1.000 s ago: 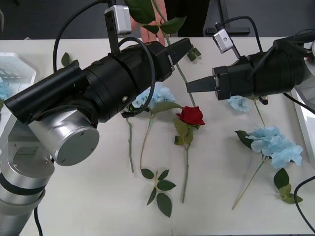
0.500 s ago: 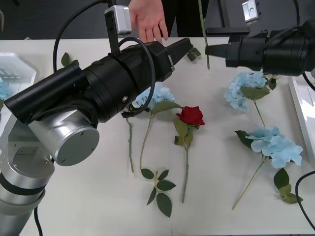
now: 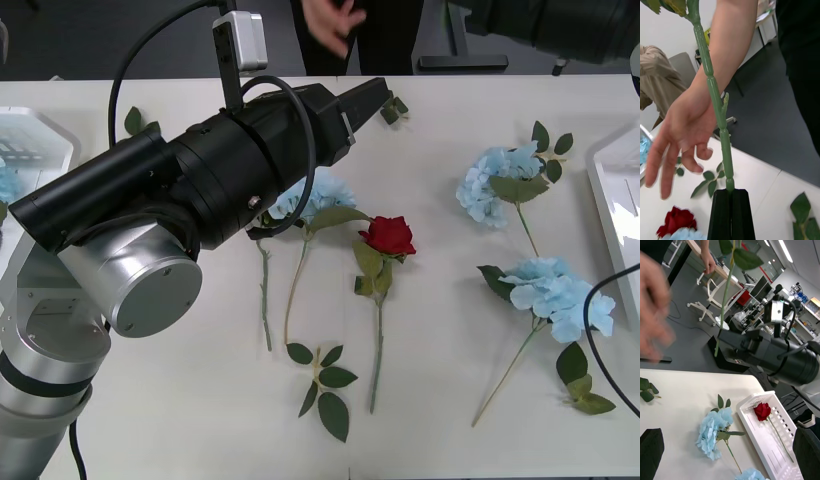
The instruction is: Place the red flowers into the right box and the blue flowers into the left box. If a person shows an open palm, hand one flower to the person first, then continue sorting.
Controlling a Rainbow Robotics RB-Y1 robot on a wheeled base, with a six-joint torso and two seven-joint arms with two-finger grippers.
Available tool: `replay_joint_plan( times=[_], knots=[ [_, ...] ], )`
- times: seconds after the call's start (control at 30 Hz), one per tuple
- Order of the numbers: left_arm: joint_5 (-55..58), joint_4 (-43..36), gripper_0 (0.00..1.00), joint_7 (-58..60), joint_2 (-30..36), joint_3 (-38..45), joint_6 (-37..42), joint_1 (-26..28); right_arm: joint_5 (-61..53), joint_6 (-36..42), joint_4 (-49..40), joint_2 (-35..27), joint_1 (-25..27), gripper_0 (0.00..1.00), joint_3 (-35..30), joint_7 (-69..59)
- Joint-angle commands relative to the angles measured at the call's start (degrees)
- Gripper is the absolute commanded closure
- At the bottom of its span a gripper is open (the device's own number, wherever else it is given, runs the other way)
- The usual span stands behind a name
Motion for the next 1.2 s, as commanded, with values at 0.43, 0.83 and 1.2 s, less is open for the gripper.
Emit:
replay_joint_plan(
  times=[0.43,0.83,1.2],
  knots=[
    [-0.4,-0.8,0.0,-1.3,0.0,-1.0,-1.0,-2.3,0.8,-14.5,1.0,3.7,-9.4,1.0,6.9,8.5],
    [-0.4,-0.8,0.0,-1.3,0.0,-1.0,-1.0,-2.3,1.0,-14.0,1.0,3.7,-9.3,1.0,7.1,9.0],
    [-0.4,-0.8,0.0,-1.3,0.0,-1.0,-1.0,-2.3,2.6,-13.9,1.0,3.7,-9.3,0.09,7.1,10.1]
  ],
)
